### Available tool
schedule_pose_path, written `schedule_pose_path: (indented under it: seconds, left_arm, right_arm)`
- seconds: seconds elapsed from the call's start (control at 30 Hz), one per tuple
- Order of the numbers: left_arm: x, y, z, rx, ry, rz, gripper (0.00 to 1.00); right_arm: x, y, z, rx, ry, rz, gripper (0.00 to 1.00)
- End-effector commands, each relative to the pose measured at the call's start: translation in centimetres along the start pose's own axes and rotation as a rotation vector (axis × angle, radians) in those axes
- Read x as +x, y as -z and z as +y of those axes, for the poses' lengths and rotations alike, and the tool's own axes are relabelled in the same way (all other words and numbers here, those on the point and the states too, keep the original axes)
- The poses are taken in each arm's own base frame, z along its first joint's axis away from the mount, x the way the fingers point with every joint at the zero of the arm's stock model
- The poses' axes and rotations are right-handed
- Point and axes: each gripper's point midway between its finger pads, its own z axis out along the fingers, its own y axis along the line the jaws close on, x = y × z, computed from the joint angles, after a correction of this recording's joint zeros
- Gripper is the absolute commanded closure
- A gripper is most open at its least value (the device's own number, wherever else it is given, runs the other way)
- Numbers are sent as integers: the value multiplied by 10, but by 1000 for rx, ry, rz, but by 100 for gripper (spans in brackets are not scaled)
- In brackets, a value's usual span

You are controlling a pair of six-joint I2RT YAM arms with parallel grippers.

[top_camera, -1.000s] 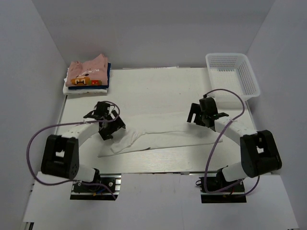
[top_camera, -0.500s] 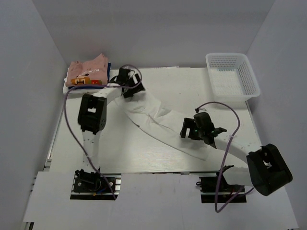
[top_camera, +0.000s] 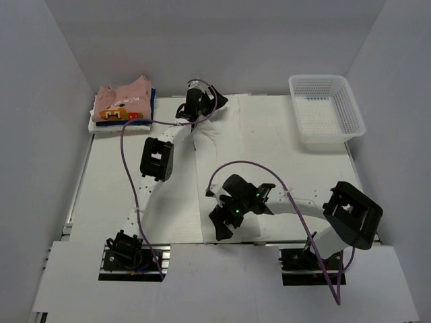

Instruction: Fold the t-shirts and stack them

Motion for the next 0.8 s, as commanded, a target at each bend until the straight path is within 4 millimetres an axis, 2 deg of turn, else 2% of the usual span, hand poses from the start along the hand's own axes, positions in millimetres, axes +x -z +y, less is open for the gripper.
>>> schedule_pose_path:
  seconds: [0.0, 0.07, 0.1, 0.13, 0.17, 0.2, 0.27, 0.3, 0.33, 0.37, 0.4, 0.47, 0.5, 0.57, 0.6, 0.63, 0.67, 0.7, 0.73, 0.77]
  left_arm:
    - [32, -8, 43, -84, 78, 26, 0]
    - [29, -7, 38, -58, 66, 20, 0]
    - [29, -7, 38, -58, 56, 20, 0]
    - [14, -6, 24, -32, 50, -7, 0]
    - [17, -6, 20, -12, 50, 11, 0]
    - [-4, -1, -3, 42, 29, -20, 0]
    - [-24, 8, -33, 120, -14, -34, 0]
    - [-45, 17, -54, 136, -41, -54, 0]
    - [-60, 25, -66, 140, -111, -65, 0]
    - [-98, 50, -106, 177, -160, -115, 0]
    - [-102, 64, -111, 151, -184, -87, 0]
    - [-125, 101, -141, 168, -267, -90, 0]
    - [-143, 145, -171, 189, -284, -103, 0]
    - [-144, 193, -194, 231, -317, -74, 0]
    - [-142, 238, -207, 240, -327, -65, 0]
    - [-129, 259, -207, 224, -318, -25, 0]
    - [-122, 279, -203, 199, -289, -15, 0]
    - [-74, 287, -159, 109, -223, 84, 0]
    - [-63, 304, -158, 126, -197, 77, 0]
    - [-60, 342, -176, 186, -171, 54, 0]
  right_arm:
    - [27, 3, 27, -130, 114, 143, 10]
    - [20, 3, 30, -115, 132, 122, 10]
    - [10, 8, 35, -115, 152, 82, 10]
    - [6, 9, 39, -115, 171, 66, 10]
    - [-3, 12, 37, -81, 181, 34, 10]
    - [-18, 18, 42, -74, 203, -13, 10]
    - [-33, 28, 41, -21, 206, -78, 10]
    - [-45, 36, 41, 4, 218, -135, 10]
    - [-51, 45, 43, 15, 227, -181, 10]
    - [-54, 47, 42, 32, 200, -213, 10]
    - [-62, 52, 37, 65, 187, -262, 10]
    - [-61, 61, 32, 103, 119, -321, 10]
    - [-59, 61, 29, 120, 99, -325, 10]
    - [-49, 65, 6, 233, -36, -336, 10]
    - [-53, 74, -12, 346, -77, -379, 10]
    - [-39, 75, -19, 383, -146, -343, 10]
    - [-40, 84, -21, 396, -186, -382, 10]
    - [-39, 89, -28, 440, -218, -408, 10]
    - [-34, 91, -34, 468, -291, -438, 10]
    - [-32, 102, -36, 474, -316, -491, 10]
